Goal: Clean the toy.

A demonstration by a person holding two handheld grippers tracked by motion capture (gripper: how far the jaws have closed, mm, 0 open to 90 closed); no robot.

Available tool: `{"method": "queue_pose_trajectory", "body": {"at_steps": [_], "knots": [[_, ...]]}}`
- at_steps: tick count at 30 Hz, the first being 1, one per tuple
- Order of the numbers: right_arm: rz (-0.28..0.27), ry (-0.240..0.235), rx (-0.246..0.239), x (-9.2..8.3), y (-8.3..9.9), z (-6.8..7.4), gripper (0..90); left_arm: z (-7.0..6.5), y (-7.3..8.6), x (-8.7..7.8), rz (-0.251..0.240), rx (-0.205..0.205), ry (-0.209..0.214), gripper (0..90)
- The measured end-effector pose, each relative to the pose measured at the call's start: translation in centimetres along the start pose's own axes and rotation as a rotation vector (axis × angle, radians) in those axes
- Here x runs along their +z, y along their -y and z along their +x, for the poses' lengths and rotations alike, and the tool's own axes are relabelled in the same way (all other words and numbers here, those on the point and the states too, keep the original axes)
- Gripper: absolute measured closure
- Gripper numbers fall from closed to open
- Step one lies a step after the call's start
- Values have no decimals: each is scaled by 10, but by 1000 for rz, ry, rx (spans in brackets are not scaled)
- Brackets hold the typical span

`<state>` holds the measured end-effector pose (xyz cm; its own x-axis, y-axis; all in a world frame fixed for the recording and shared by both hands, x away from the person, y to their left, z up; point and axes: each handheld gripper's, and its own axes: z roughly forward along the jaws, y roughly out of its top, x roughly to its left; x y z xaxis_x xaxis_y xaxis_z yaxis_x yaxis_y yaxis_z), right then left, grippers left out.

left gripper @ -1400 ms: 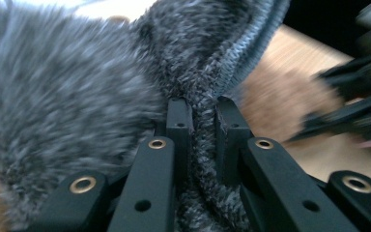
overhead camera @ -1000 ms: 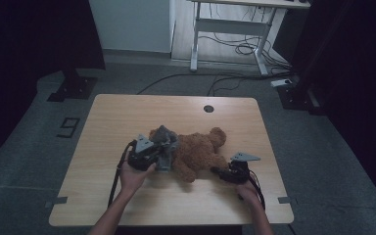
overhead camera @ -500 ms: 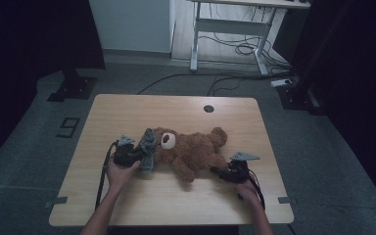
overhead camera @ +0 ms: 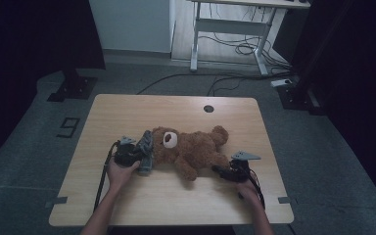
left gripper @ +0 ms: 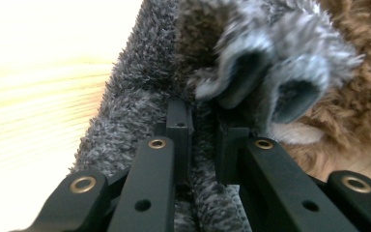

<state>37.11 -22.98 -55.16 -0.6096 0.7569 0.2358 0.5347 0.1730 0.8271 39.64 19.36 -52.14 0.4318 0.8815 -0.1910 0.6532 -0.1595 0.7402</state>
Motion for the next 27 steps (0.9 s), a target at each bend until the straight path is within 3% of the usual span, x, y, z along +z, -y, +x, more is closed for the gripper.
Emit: {"method": "queue_pose_trajectory", "body": {"at_steps": [8, 13, 15, 16, 23, 27], "knots": [[-29, 27, 24, -5, -1, 1, 313, 1, 6, -40, -61, 44, -18, 784], [-45, 35, 38, -11, -1, 1, 269, 4, 11, -52, -64, 54, -32, 783], [-45, 35, 38, -13, -1, 1, 263, 6, 15, -56, -63, 64, -52, 782], [-45, 35, 38, -14, -1, 1, 262, 7, 21, -62, -64, 84, -85, 782], [-51, 33, 41, -23, 2, 1, 261, 16, 42, -86, -49, 94, -115, 779], [-37, 30, 31, -28, 7, 1, 251, 26, 61, -102, 8, 122, -173, 772]]}}
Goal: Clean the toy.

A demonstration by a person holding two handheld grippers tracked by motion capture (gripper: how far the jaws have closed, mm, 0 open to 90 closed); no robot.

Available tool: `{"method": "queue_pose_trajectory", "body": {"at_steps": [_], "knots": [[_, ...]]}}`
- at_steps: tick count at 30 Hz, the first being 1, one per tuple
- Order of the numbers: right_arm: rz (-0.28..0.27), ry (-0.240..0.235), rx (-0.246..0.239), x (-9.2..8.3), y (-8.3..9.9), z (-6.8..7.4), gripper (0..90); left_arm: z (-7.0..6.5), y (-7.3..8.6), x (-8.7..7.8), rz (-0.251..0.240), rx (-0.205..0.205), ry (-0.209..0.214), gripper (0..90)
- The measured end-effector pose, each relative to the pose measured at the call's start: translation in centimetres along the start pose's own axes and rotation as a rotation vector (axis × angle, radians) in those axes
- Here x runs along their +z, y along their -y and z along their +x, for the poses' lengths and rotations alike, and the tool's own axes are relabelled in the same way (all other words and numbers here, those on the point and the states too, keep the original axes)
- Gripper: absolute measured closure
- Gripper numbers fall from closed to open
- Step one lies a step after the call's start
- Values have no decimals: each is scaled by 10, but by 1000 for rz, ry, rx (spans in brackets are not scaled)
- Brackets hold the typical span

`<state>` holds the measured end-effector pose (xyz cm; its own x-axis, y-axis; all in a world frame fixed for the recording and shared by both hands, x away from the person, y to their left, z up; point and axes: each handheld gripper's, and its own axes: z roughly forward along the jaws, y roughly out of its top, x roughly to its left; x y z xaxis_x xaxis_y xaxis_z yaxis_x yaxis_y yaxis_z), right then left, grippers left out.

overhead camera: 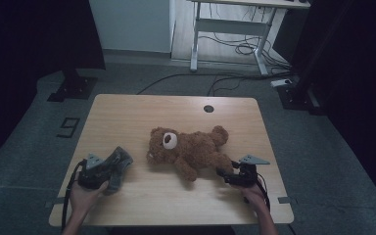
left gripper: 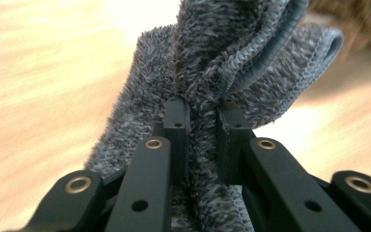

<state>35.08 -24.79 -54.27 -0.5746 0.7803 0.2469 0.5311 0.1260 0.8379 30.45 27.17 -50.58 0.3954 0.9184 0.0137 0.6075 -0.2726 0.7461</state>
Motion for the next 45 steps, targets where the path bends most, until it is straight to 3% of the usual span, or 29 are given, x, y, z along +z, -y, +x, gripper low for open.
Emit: {"method": "queue_pose_trajectory", "body": {"at_steps": [2, 3, 5, 10, 12, 16, 18, 19, 20, 22, 24, 27, 31, 34, 40, 45], "knots": [[1, -1, 0, -1, 0, 0, 250, 1, 4, -2, 16, 13, -15, 771], [1, 1, 2, -2, 1, 0, 250, 3, 11, -4, 49, 40, -57, 771], [2, 2, 3, -4, 3, 0, 249, 5, 18, -5, 74, 48, -71, 769], [6, 9, 9, -8, 6, -1, 243, 1, 23, 3, 93, 51, -56, 723], [2, 9, 12, -10, 7, -1, 241, 0, 23, 4, 95, 44, -55, 643], [-26, 5, 21, -18, 7, -2, 223, -3, 15, 3, 84, 52, -61, 386], [-28, 2, 21, -20, 7, -2, 220, -4, 10, -2, 63, 56, -43, 296], [-39, -1, 21, -22, 7, -2, 215, -6, 4, -8, 32, 55, -19, 266], [-39, -1, 21, -22, 7, -2, 215, -6, 4, -8, 32, 55, -19, 241], [-49, -2, 17, -24, 6, -2, 214, -11, -5, -18, -12, 63, 1, 207], [-47, -1, 12, -23, 6, -1, 213, -13, -8, -21, -27, 66, 9, 194], [-43, 2, 9, -24, 7, 0, 209, -23, -17, -27, -66, 71, 54, 187], [-40, 6, 4, -26, 8, 2, 208, -36, -20, -23, -93, 71, 89, 193], [-47, 5, 8, -27, 9, 3, 209, -42, -21, -17, -94, 65, 115, 198], [-58, 9, -3, -36, 17, 11, 208, -70, -25, -3, -83, 81, 199, 208], [-48, 26, -7, -42, 26, 14, 208, -91, -24, 8, -60, 104, 241, 210]]}}
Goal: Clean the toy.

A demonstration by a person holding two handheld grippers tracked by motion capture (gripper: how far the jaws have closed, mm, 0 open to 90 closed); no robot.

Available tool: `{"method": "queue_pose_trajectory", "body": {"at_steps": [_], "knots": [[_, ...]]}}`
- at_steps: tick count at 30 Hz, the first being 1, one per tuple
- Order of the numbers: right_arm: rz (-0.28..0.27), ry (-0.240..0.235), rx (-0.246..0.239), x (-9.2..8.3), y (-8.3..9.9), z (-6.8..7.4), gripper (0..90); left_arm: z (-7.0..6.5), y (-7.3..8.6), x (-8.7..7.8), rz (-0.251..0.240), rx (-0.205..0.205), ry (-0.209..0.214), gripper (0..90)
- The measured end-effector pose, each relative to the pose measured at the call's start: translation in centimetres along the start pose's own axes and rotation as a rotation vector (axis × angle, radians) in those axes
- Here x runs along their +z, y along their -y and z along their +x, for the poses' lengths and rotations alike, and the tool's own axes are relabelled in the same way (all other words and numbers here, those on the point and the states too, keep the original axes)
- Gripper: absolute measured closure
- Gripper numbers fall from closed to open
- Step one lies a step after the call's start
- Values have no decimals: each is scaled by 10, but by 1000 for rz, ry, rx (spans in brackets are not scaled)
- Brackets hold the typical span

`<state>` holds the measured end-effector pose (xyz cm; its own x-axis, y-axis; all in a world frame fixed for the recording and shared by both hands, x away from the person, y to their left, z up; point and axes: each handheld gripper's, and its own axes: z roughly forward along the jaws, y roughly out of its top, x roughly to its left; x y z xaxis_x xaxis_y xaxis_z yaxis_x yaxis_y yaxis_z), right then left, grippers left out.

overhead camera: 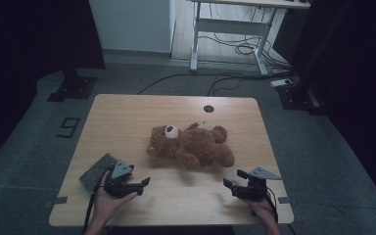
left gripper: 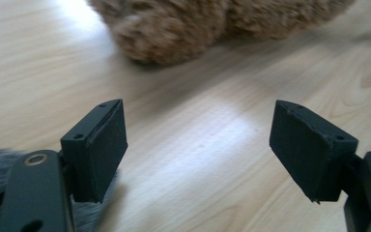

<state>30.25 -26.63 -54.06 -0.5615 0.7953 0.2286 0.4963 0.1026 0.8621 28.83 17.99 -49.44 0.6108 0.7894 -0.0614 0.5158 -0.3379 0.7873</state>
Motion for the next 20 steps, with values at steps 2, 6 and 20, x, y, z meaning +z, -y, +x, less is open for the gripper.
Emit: {"method": "queue_pose_trajectory", "body": {"at_steps": [2, 6, 20], "knots": [[12, 9, -6, -2, 4, 1, 208, -5, 1, 6, 15, 8, 15, 211], [34, 20, -7, -4, 10, 3, 209, -11, 5, 13, 31, 4, 47, 212], [19, 12, -12, -6, 8, 4, 209, -7, 3, 8, 9, -11, 38, 217]]}}
